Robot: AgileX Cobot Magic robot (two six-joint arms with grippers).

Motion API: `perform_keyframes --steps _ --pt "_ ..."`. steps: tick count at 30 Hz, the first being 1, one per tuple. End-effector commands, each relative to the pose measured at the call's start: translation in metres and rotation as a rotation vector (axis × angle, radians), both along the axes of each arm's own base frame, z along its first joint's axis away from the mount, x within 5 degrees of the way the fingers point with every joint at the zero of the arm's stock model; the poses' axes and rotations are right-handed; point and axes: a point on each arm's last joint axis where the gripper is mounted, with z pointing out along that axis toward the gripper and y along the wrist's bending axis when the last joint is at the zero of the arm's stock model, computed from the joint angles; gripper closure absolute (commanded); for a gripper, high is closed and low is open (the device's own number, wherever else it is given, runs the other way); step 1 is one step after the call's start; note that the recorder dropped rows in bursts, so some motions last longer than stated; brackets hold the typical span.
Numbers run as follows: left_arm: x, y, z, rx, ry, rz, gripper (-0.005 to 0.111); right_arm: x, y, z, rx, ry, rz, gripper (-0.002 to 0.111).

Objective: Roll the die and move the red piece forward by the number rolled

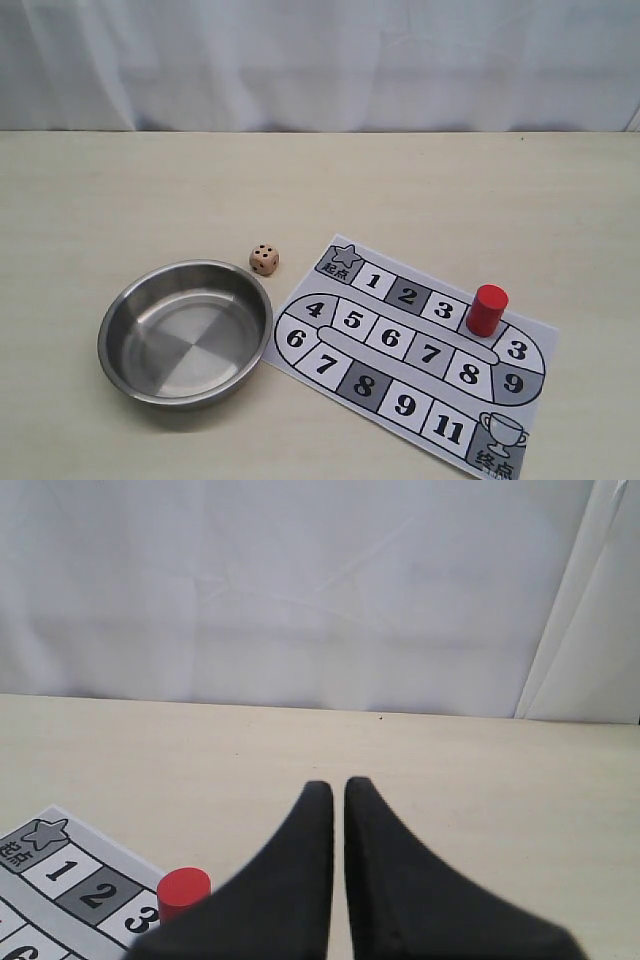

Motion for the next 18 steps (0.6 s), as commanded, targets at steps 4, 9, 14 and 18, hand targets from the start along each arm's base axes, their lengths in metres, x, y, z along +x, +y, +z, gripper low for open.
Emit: perform_keyframes --steps 4,9,14,18 --pt "0.032 0.000 -0.061 -0.011 0.068 0.003 0.107 0.000 0.000 0.000 -0.002 -0.008 -0.003 0.104" --pt "0.044 0.000 -0.098 -0.007 0.071 0.010 0.107 0.000 0.000 0.000 -0.002 -0.008 -0.003 0.104" --pt "0.048 0.001 -0.113 -0.008 0.039 0.014 0.107 0.000 0.000 0.000 -0.002 -0.008 -0.003 0.104" --pt "0.048 0.000 -0.119 0.005 0.100 0.013 0.107 0.000 0.000 0.000 -0.002 -0.008 -0.003 0.104"
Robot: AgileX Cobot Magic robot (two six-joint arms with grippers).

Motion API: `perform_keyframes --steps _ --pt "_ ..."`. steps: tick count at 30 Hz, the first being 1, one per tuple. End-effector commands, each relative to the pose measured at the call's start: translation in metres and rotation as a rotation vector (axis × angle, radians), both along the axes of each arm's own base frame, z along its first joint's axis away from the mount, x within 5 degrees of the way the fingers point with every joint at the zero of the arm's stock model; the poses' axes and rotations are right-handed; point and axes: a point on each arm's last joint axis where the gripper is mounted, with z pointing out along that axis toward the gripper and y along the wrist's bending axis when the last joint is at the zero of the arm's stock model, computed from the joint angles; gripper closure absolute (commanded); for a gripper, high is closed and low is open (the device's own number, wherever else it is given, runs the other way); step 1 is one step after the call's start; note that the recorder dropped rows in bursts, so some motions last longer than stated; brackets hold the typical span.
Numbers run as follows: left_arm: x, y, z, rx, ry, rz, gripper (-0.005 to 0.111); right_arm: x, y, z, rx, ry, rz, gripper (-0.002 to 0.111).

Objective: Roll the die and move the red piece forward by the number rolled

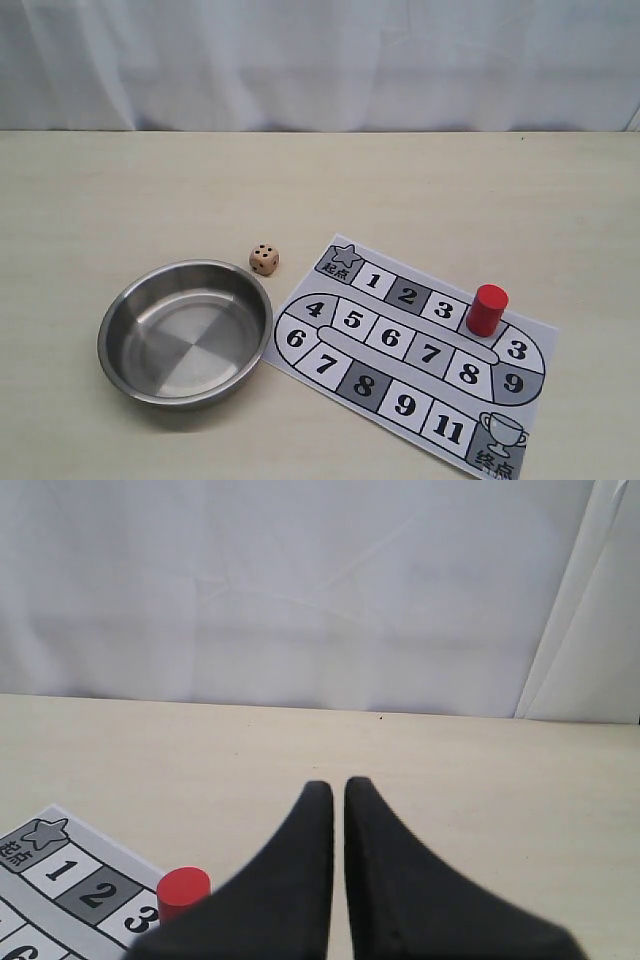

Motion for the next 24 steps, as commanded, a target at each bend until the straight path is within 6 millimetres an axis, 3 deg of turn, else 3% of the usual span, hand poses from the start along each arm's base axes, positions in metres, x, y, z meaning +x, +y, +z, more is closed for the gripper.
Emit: perform_keyframes --steps 1,8,24 --pt "0.000 0.000 -0.002 0.016 0.008 0.002 0.107 0.000 0.000 0.000 -0.002 -0.008 -0.003 0.104" --pt "-0.001 0.000 -0.015 0.023 0.149 0.000 0.107 0.000 0.000 0.000 -0.002 -0.008 -0.003 0.104" --pt "-0.001 0.000 -0.015 0.023 0.151 0.000 0.107 0.000 0.000 0.000 -0.002 -0.008 -0.003 0.104"
